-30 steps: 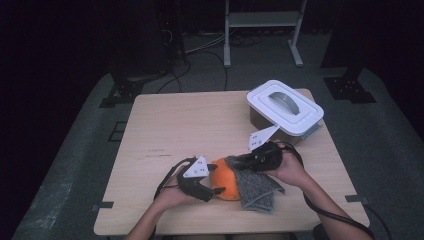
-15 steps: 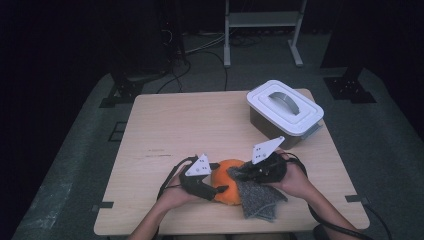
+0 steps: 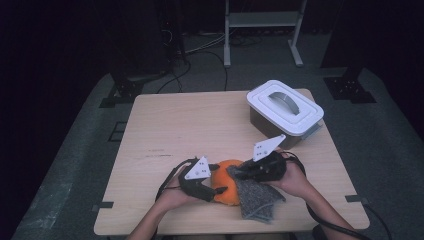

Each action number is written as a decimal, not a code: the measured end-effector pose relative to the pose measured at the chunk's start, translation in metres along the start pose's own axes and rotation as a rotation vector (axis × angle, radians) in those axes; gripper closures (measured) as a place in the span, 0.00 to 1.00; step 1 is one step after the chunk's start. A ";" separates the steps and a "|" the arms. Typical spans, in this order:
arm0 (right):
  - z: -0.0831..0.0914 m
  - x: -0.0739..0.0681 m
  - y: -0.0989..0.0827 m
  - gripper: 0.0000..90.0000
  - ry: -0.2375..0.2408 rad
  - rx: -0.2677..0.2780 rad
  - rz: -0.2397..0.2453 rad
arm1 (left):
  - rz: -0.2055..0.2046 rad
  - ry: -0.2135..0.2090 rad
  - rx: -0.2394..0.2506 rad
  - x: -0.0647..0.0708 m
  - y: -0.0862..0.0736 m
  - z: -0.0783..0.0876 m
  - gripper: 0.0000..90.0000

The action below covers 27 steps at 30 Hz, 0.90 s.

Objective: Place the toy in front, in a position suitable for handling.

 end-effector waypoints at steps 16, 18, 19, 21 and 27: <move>0.004 0.008 0.015 0.91 -0.054 -0.030 0.018 | 0.000 0.005 0.002 -0.003 0.002 0.004 0.26; -0.001 0.006 0.012 0.91 -0.054 -0.030 0.030 | 0.030 0.009 0.022 -0.006 0.002 0.008 0.22; -0.002 0.005 0.010 0.91 -0.051 -0.027 0.026 | 0.047 0.011 0.036 -0.008 0.002 0.010 0.21; 0.000 0.002 0.006 0.91 -0.052 -0.022 0.031 | 0.065 0.023 0.035 -0.010 0.003 0.011 0.17; 0.004 -0.008 -0.003 0.91 -0.043 -0.039 0.059 | 0.079 -0.054 0.000 -0.006 0.000 0.000 0.25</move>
Point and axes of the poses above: each handheld gripper's, and its own axes: z roughly backward along the jaws, y roughly out of its top, x roughly to its right, the point moved 2 cm from there along -z, roughly forward along the jaws, and after that the axes turned 15 degrees about -z, right-handed, at the moved point
